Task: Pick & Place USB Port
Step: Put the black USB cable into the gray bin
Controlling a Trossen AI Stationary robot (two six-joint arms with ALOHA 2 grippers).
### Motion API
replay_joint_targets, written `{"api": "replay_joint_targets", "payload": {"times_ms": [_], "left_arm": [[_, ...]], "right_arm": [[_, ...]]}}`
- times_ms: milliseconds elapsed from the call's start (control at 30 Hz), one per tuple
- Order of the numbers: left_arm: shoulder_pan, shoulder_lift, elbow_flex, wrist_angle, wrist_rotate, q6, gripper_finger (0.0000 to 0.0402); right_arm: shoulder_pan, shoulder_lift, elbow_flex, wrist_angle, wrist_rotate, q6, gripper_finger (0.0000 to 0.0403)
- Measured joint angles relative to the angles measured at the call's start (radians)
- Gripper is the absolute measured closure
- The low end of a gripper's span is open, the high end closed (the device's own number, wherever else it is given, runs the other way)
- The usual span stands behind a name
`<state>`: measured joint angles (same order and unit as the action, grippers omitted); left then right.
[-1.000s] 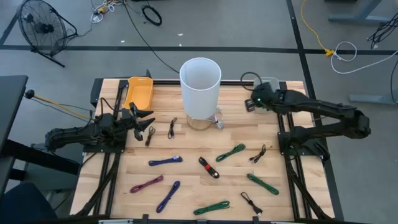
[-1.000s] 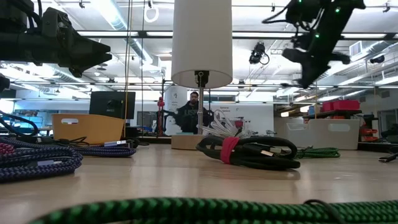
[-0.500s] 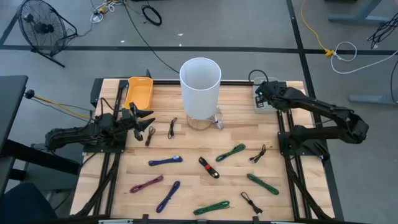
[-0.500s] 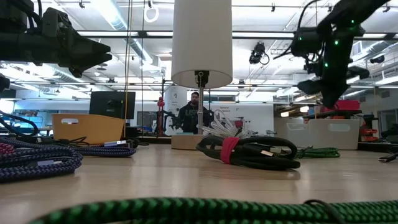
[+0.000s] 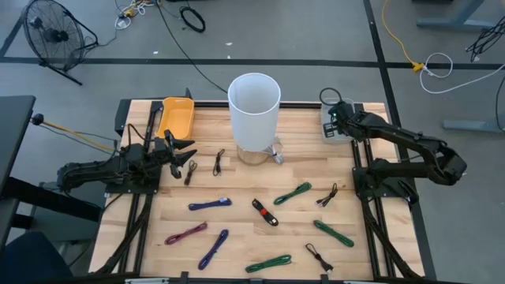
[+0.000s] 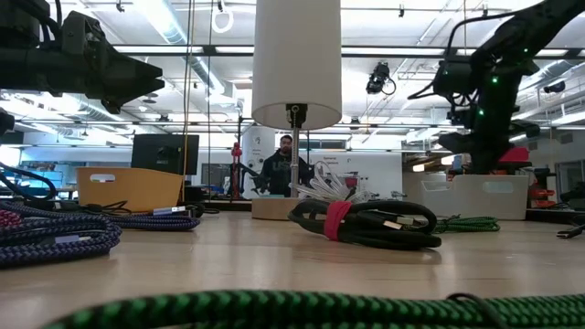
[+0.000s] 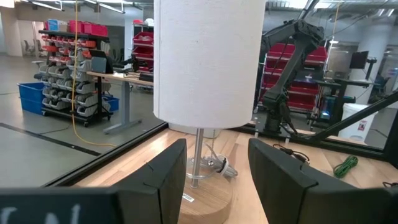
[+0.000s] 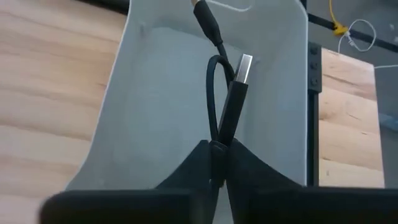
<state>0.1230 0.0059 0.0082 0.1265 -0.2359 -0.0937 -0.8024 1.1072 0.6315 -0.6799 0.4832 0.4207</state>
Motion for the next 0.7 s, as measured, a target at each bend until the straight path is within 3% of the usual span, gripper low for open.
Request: {"api": "replay_joint_targets", "payload": {"times_ms": [267,467,600,700], "left_arm": [[0.000,0.000,0.000,-0.001,0.000,0.000,0.0225],[0.000,0.000,0.000,-0.001,0.000,0.000,0.0225],[0.000,0.000,0.000,0.000,0.000,0.000,0.0225],[0.000,0.000,0.000,0.000,0.000,0.000,0.0225]], "right_arm": [[-0.003,0.000,0.000,0.001,0.031,-0.001,0.0218],[-0.003,0.000,0.018,0.004,0.014,0.027,0.0185],[-0.003,-0.002,0.076,-0.045,-0.105,0.004,0.0187],[0.007,-0.002,0.125,-0.030,-0.335,-0.038,0.0190]]}}
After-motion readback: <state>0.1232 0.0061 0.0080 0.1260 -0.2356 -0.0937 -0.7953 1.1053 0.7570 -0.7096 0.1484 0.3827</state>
